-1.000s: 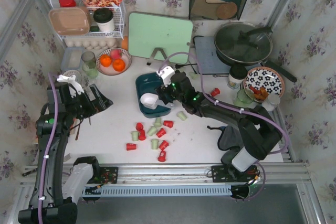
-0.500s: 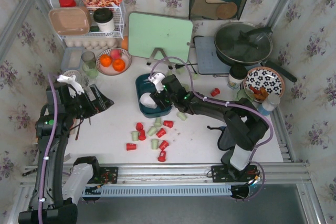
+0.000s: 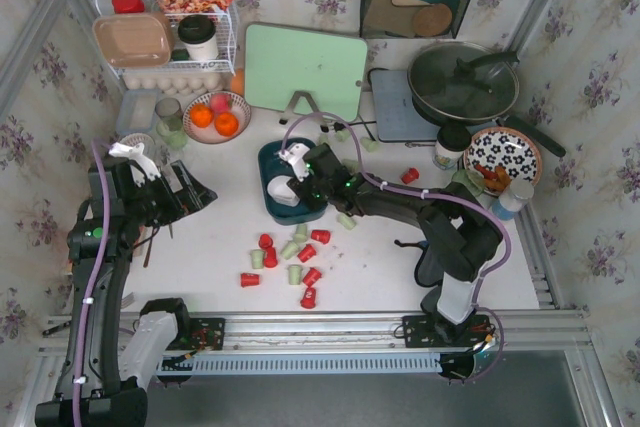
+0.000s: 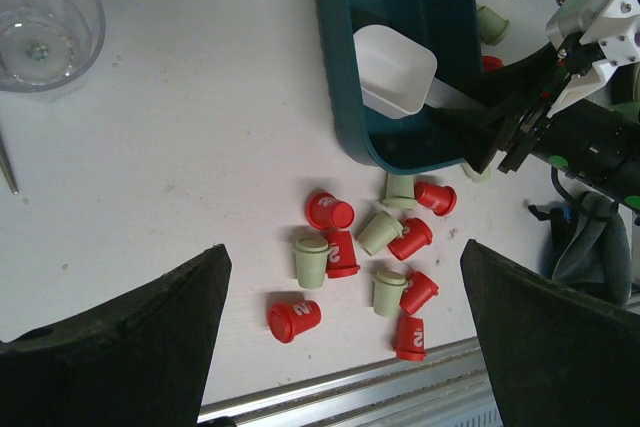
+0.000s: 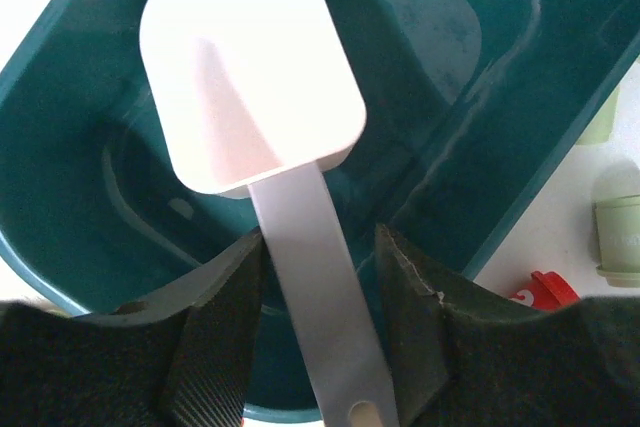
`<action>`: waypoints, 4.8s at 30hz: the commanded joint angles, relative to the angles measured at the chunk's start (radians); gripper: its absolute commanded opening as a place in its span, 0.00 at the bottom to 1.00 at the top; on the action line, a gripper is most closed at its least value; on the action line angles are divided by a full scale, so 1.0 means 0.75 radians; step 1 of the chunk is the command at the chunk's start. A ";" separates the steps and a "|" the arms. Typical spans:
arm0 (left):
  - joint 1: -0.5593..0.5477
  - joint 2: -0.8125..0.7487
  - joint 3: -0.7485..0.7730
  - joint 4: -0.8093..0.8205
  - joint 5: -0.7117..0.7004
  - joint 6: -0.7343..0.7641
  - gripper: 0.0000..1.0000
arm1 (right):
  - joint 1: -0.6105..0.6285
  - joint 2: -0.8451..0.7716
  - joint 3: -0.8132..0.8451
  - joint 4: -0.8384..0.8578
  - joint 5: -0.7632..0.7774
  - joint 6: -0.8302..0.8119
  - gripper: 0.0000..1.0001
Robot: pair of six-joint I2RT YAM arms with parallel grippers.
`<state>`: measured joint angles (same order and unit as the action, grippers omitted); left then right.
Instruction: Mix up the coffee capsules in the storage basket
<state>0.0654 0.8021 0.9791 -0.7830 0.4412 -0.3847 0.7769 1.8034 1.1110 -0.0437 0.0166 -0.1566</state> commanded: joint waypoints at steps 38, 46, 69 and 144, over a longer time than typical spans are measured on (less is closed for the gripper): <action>0.003 -0.007 -0.003 0.030 0.015 -0.015 0.99 | -0.034 -0.799 -0.393 0.191 1.043 0.264 0.00; 0.003 -0.007 -0.005 0.038 0.028 -0.022 0.99 | -0.275 -1.135 -0.623 -0.048 1.189 0.665 0.00; 0.002 -0.005 -0.009 0.045 0.039 -0.027 0.99 | -0.524 -0.835 -0.495 -1.258 1.078 2.278 0.00; -0.950 1.035 0.158 0.485 -1.103 -0.398 0.67 | -0.593 -1.164 -0.951 0.507 0.374 0.562 0.93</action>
<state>-0.6468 1.5318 1.0729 -0.4473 -0.3256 -0.6563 0.3317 0.9218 0.3824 0.3378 0.2974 0.2771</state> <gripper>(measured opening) 0.736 0.932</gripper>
